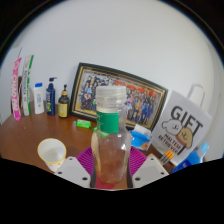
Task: Pour water
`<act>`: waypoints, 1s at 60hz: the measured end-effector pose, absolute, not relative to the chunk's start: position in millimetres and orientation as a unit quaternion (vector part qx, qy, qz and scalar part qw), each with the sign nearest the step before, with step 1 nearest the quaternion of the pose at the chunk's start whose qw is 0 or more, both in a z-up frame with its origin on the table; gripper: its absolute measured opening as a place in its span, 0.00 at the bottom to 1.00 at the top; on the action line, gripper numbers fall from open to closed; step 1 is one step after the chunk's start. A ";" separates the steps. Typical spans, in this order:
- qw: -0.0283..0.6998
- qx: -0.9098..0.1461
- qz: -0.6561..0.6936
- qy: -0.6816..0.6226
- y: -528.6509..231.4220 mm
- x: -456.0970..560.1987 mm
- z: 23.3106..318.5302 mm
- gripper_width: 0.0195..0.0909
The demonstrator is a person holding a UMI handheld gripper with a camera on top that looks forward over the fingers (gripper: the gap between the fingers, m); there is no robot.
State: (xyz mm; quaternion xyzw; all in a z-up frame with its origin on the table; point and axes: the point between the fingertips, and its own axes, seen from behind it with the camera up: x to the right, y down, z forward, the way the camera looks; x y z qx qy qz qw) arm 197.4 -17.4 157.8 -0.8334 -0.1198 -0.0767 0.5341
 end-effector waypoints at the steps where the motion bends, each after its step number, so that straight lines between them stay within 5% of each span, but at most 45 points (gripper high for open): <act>1: 0.538 -0.834 -0.066 -0.106 -18.6 199.9 150.2 0.30; 21: 0.522 -0.851 0.026 -0.055 -9.1 210.0 55.1 0.33; 36: 0.536 -0.843 0.027 -0.038 -14.3 211.3 56.5 0.51; 42: 0.507 -0.861 0.025 -0.025 -28.0 212.0 49.8 0.95; 60: 0.461 -0.886 -0.038 -0.016 -144.8 194.4 100.7 0.93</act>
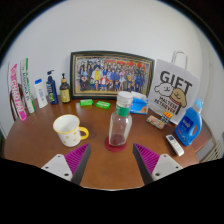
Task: Pour water
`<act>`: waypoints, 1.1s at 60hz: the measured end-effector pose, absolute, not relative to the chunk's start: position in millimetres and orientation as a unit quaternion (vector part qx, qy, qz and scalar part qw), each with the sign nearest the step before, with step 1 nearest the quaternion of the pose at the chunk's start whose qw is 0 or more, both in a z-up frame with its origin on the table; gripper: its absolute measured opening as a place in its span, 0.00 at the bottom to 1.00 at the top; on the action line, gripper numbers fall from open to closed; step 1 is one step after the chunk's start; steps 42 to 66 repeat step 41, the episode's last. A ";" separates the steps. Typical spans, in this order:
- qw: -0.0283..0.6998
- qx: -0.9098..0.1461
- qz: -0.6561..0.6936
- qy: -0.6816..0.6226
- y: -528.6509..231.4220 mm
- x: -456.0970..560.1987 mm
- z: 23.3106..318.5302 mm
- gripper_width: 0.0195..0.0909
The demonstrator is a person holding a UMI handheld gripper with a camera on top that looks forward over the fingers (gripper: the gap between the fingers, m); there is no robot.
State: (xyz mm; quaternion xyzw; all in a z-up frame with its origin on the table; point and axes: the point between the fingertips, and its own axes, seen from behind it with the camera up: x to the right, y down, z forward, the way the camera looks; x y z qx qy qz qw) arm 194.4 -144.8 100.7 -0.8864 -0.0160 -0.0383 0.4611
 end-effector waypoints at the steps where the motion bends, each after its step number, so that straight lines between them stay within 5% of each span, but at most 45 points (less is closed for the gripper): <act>1: 0.461 -0.886 -0.041 -0.017 -153.3 190.4 105.7 0.93; 18: 0.451 -0.891 -0.055 -0.005 -275.3 137.8 161.7 0.92; 66: 0.446 -0.893 -0.064 -0.005 -320.8 139.8 175.3 0.92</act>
